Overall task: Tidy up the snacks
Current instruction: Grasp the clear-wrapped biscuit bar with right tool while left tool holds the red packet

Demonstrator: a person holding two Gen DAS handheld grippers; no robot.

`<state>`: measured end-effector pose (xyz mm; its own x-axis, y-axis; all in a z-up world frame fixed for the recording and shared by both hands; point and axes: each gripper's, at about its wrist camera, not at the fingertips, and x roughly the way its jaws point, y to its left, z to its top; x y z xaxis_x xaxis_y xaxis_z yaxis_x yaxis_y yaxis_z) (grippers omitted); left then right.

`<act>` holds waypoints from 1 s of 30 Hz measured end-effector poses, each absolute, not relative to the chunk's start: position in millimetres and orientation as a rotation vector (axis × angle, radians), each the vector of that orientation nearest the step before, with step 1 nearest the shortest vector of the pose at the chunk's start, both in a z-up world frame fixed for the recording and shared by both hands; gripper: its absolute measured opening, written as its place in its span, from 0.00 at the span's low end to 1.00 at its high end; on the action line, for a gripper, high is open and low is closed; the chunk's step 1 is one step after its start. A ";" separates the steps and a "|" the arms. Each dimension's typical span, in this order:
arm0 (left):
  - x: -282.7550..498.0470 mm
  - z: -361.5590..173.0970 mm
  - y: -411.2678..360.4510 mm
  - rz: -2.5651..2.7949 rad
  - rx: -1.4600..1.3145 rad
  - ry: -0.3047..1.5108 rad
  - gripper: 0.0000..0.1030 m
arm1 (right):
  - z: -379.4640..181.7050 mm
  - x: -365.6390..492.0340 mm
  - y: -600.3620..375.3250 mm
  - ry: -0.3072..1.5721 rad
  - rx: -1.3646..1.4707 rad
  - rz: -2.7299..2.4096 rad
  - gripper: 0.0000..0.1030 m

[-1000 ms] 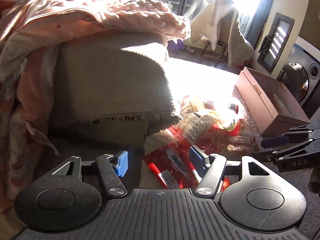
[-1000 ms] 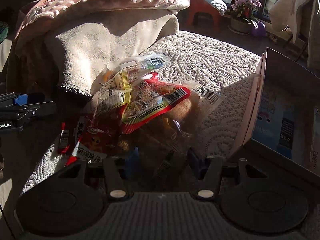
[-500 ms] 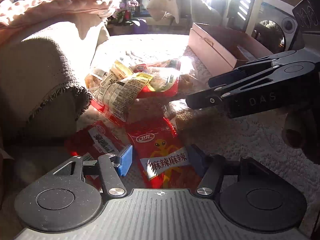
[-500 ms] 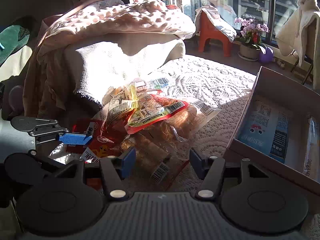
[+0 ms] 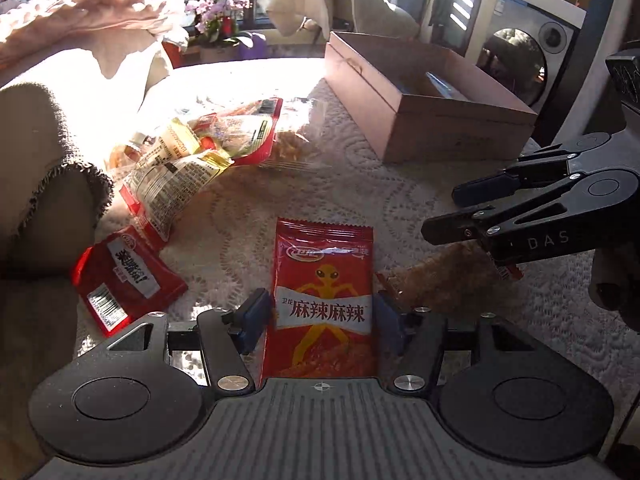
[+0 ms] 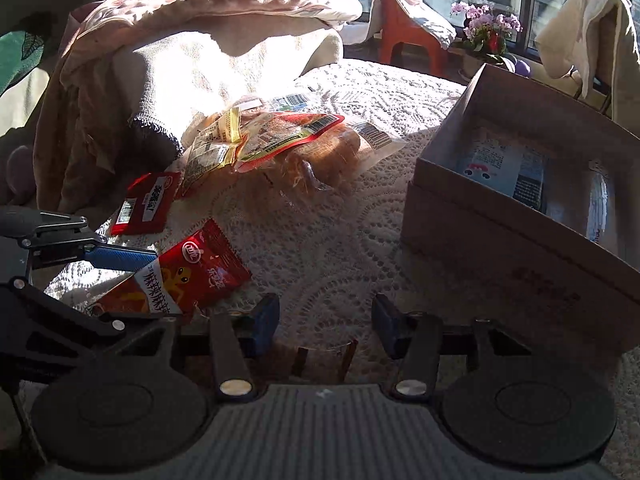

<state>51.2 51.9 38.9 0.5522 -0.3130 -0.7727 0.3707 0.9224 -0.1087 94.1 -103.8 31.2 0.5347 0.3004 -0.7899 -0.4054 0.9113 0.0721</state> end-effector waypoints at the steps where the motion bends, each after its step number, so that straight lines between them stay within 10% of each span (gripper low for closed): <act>1: 52.0 38.2 41.6 -0.423 0.065 0.893 0.61 | 33.2 88.3 -114.9 0.905 -0.128 0.385 0.50; 30: 36.7 29.6 -107.9 -0.610 0.305 0.870 0.66 | 19.8 29.8 -253.2 0.858 0.064 0.058 0.61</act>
